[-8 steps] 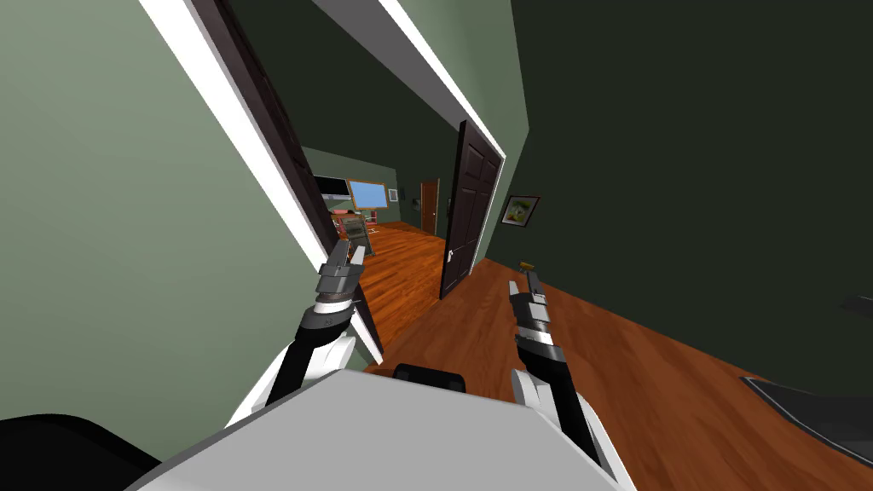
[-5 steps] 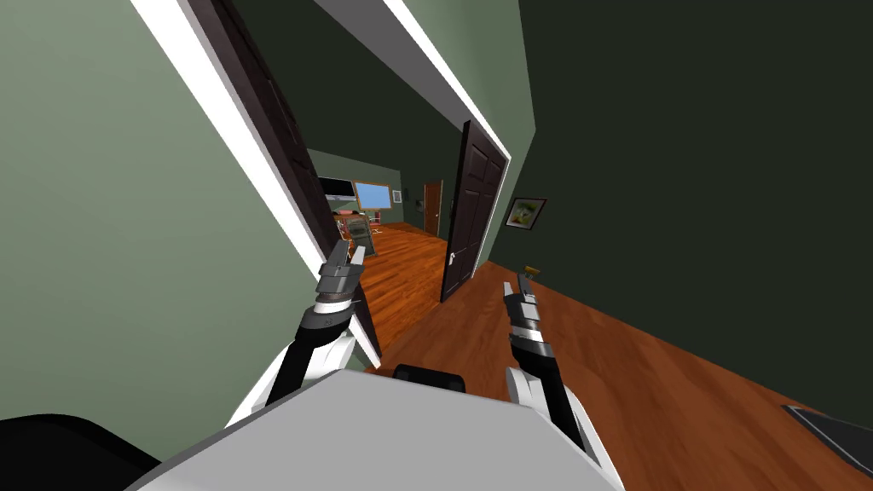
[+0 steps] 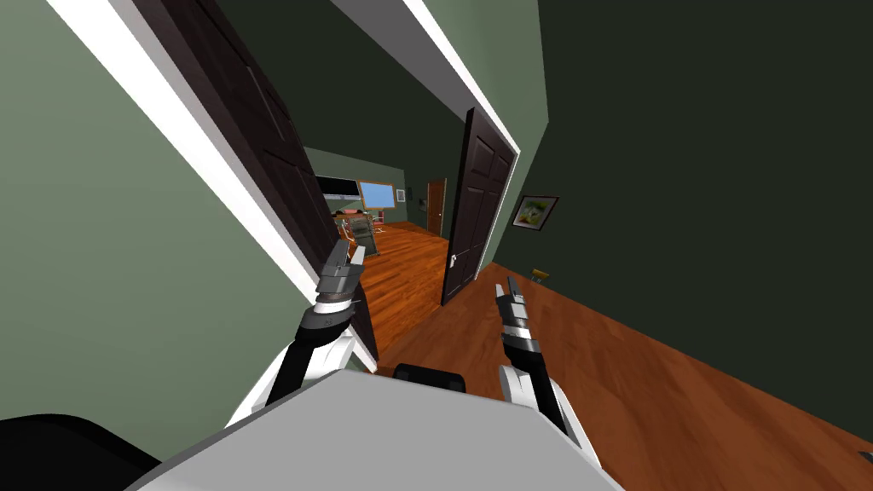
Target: Push the door open
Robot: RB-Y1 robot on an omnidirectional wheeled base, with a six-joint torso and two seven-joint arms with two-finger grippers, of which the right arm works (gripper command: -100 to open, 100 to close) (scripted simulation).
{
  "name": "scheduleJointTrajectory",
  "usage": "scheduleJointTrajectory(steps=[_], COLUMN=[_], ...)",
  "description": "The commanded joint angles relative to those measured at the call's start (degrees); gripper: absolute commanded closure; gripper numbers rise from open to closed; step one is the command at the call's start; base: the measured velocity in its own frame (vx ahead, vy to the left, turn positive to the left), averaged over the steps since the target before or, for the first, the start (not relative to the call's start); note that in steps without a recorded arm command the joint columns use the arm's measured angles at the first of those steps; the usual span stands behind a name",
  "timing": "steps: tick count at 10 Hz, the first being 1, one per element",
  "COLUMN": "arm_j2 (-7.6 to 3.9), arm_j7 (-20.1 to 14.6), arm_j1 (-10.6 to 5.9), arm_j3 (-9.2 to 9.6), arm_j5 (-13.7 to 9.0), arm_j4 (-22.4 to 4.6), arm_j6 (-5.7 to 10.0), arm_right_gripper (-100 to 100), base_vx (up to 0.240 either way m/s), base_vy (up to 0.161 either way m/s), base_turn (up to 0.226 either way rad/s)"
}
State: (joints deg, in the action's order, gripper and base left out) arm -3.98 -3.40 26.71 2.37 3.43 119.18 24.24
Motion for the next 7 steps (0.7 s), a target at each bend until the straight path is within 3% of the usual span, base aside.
scheduleJointTrajectory(steps=[1,7], arm_j2=[-0.30,-1.42], arm_j7=[-0.09,-0.33], arm_j1=[-0.84,-3.71], arm_j3=[0.55,3.09], arm_j5=[-0.29,-1.45], arm_j4=[-2.07,-9.85], arm_j6=[0.60,2.87], arm_right_gripper=[-100,-100], base_vx=[0.093,0.088], base_vy=[-0.060,-0.068], base_turn=[0.083,0.093])
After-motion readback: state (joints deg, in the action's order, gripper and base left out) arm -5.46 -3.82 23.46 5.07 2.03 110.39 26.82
